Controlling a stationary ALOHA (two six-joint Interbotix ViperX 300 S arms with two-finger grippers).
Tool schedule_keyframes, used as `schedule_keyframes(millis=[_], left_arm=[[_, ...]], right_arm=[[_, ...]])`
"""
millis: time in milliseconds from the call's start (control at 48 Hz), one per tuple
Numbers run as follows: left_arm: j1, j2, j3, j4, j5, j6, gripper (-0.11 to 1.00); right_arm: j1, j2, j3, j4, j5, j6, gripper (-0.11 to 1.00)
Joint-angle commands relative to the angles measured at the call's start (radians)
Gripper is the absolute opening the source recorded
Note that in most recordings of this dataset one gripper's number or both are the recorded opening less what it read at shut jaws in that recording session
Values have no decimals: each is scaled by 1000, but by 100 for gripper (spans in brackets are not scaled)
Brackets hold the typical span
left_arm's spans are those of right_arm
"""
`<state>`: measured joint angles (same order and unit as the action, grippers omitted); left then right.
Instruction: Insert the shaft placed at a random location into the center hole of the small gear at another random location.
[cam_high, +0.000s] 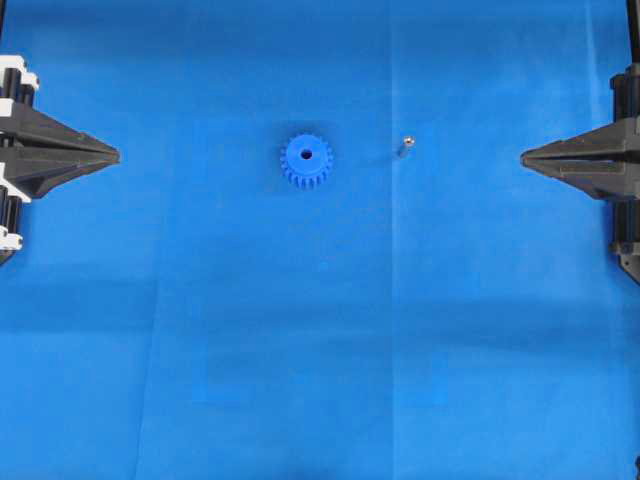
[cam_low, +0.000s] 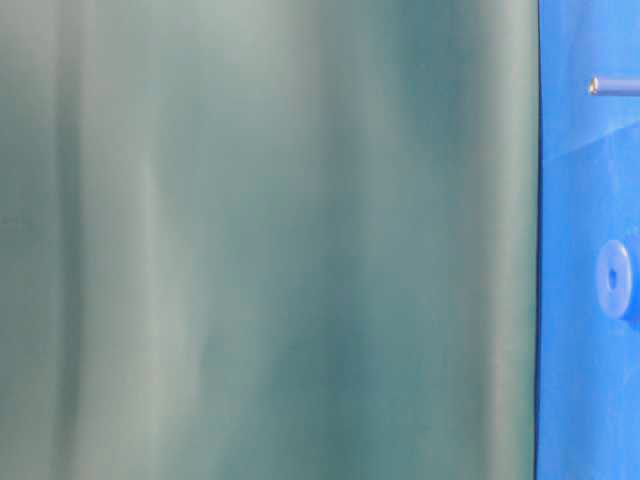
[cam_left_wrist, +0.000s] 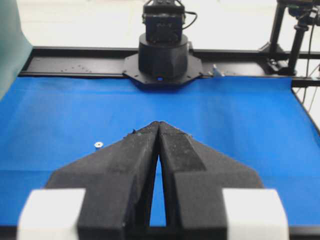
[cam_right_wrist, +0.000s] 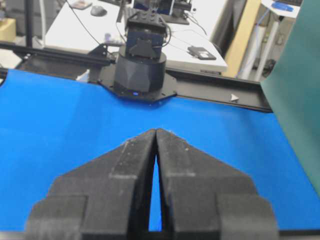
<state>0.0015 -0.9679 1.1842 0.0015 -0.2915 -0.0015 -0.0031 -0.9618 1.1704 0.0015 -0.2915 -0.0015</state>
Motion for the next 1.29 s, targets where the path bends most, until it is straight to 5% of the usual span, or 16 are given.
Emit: schedule_keyframes(millis=[0, 541, 687, 937, 1062, 1270], left_arm=[[-9, -5, -18, 0, 2, -5, 0], [-9, -46, -15, 0, 18, -5, 0], [-9, -44, -6, 0, 18, -6, 0], [-9, -46, -2, 0, 15, -8, 0], [-11, -46, 2, 0, 15, -8, 0], [-9, -46, 3, 0, 14, -8, 0]], right_arm=[[0, 3, -18, 0, -5, -2, 0], [-138, 112, -25, 15, -28, 8, -5], [-156, 219, -18, 32, -89, 8, 15], [-195, 482, -11, 55, -279, 6, 84], [-204, 630, -28, 77, -362, 6, 76], [-207, 833, -69, 118, -416, 6, 78]])
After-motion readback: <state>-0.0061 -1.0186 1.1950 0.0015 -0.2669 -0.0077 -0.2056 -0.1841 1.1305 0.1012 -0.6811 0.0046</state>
